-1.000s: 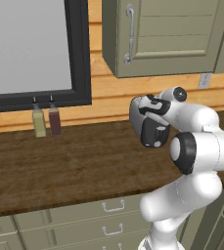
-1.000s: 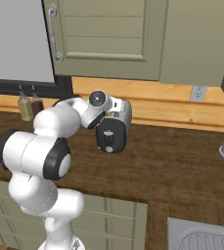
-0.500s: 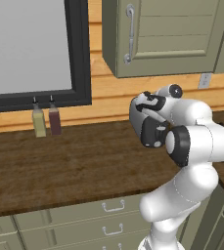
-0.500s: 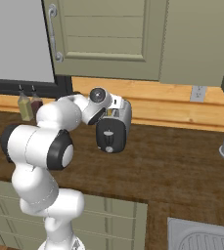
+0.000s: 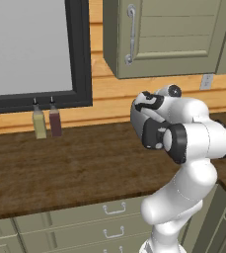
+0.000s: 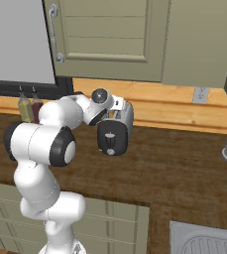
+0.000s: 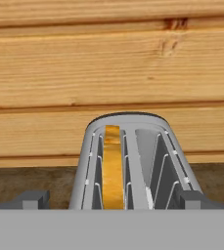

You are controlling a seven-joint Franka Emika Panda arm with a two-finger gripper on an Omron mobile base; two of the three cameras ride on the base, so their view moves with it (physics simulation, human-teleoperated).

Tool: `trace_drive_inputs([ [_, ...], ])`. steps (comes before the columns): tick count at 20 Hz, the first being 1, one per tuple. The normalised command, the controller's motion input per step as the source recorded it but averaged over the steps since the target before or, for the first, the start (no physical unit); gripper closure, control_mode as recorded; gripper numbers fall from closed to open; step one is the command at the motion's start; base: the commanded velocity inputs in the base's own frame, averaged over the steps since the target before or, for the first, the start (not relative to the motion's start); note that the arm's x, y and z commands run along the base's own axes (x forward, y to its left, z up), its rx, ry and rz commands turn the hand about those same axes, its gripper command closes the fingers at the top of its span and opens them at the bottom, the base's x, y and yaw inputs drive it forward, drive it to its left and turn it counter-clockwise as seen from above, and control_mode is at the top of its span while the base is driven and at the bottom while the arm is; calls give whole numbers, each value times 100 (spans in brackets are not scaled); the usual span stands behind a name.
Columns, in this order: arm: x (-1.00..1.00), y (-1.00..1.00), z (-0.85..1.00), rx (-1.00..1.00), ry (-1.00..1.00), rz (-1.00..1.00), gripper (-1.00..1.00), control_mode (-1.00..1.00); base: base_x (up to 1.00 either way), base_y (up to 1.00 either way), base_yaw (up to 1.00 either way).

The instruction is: Start the toaster. Once the lever pops up, take the bread to the plate on the dining counter.

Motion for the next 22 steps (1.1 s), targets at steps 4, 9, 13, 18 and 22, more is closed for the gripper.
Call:
trace_drive_inputs([
  [4, 0, 0, -20, 0, 3, 0, -100, -100, 0, 0, 0],
  [9, 0, 0, -11, 0, 3, 0, -100, -100, 0, 0, 0],
  [13, 1, 0, -6, 0, 3, 0, -100, -100, 0, 0, 0],
  [18, 5, 0, -3, 0, 1, 0, -100, -100, 0, 0, 0],
  [22, 12, 0, 0, 0, 0, 0, -100, -100, 0, 0, 0],
])
